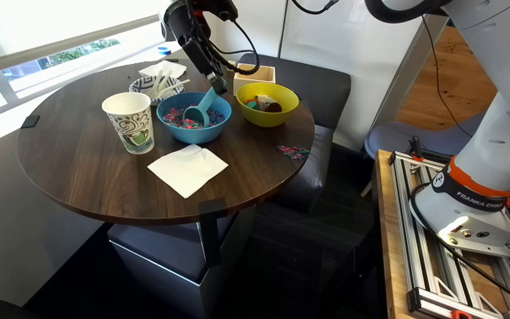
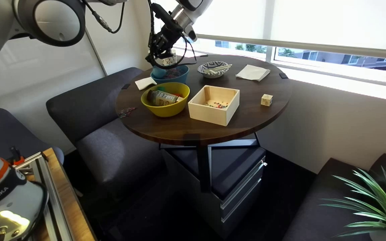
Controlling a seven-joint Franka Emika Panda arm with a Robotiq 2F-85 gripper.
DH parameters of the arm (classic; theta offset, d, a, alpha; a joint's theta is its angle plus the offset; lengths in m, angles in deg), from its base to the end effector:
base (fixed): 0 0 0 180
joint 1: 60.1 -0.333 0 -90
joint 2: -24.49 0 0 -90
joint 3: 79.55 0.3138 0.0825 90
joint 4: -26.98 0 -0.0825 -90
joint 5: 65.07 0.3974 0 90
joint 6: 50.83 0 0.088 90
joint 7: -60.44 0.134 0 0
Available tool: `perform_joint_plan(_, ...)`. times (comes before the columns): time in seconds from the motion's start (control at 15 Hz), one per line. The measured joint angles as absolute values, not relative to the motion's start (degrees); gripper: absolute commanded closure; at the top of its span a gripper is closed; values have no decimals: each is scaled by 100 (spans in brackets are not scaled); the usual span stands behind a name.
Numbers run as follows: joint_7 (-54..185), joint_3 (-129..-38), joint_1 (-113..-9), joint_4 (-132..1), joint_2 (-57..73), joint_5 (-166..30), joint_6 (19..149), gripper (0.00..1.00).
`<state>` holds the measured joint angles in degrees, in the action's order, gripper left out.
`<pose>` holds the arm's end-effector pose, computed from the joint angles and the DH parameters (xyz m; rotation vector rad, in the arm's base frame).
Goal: Scoop up cereal from the blue bowl and pour them into the cup
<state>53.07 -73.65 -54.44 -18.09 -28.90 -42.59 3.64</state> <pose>0.6801 0.0357 0.3383 -2.4360 -0.2770 0.9334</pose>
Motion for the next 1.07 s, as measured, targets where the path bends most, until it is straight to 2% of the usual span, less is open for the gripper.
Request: perform_joint_plan(1.07, 5921, -7138, -4509, -1414, -3380, -2306, 316, 98)
